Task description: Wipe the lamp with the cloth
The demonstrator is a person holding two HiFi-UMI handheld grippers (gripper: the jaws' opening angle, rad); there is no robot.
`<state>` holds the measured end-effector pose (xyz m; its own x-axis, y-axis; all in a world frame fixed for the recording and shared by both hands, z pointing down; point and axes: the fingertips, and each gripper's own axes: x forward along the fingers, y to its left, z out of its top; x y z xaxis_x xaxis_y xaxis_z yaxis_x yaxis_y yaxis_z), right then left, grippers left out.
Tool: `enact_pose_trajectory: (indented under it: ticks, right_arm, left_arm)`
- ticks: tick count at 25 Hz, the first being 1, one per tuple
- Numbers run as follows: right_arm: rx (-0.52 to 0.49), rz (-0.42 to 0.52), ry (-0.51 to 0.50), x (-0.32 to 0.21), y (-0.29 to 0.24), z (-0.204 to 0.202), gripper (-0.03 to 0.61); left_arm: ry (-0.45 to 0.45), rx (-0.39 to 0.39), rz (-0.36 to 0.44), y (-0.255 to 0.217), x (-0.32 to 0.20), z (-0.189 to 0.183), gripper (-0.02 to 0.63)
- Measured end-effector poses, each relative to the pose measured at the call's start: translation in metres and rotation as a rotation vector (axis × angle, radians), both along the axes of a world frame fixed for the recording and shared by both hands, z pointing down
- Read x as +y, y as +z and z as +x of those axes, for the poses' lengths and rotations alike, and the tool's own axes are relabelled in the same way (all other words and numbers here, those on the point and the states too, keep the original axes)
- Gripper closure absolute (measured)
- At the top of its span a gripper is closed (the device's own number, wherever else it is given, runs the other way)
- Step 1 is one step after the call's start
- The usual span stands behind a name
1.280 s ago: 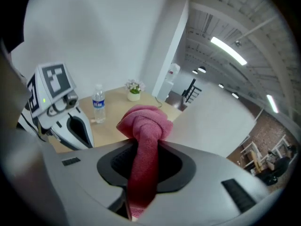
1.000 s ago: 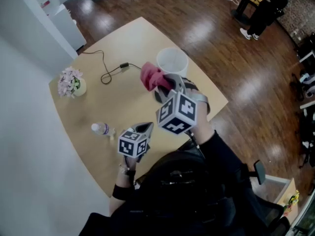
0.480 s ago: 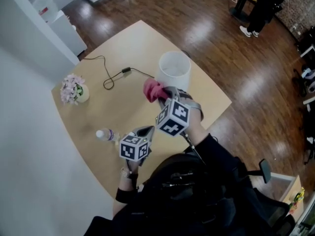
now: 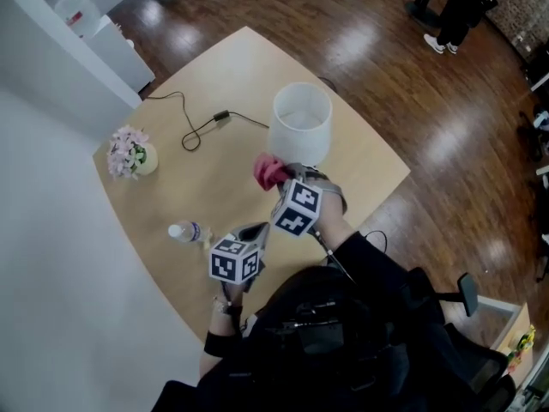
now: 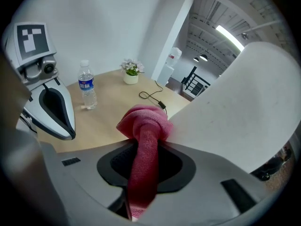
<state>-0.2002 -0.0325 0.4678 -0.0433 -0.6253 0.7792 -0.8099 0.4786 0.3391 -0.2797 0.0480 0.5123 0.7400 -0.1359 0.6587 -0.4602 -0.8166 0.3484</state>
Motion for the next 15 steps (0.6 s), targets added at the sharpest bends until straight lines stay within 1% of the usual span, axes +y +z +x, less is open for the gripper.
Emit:
enact_pose_trajectory:
  ticks: [4, 6, 8, 11, 13, 15]
  right_arm:
    - [-0.017, -0.052, -0.014, 0.005, 0.026, -0.001, 0.474]
    - [-0.051, -0.069, -0.034, 0.011, 0.029, -0.006, 0.474]
    - [-0.102, -0.065, -0.066, 0.018, 0.022, -0.016, 0.474]
    - [-0.191, -0.005, -0.124, 0.036, -0.010, -0.030, 0.474]
    - [-0.249, 0.065, -0.153, 0.047, -0.048, -0.035, 0.474]
    - [-0.286, 0.130, -0.164, 0.056, -0.087, -0.029, 0.474]
  left_arm:
    - [-0.005, -0.012, -0.002, 0.006, 0.002, -0.002, 0.618]
    - [-0.007, -0.016, -0.002, 0.006, 0.003, -0.002, 0.618]
    - [-0.010, -0.019, 0.000, 0.005, 0.004, -0.002, 0.618]
    - [-0.009, -0.020, 0.004, 0.003, 0.006, 0.000, 0.618]
    - [-0.007, -0.018, 0.008, 0.000, 0.008, 0.004, 0.618]
    - [-0.006, -0.013, 0.014, -0.003, 0.008, 0.010, 0.618]
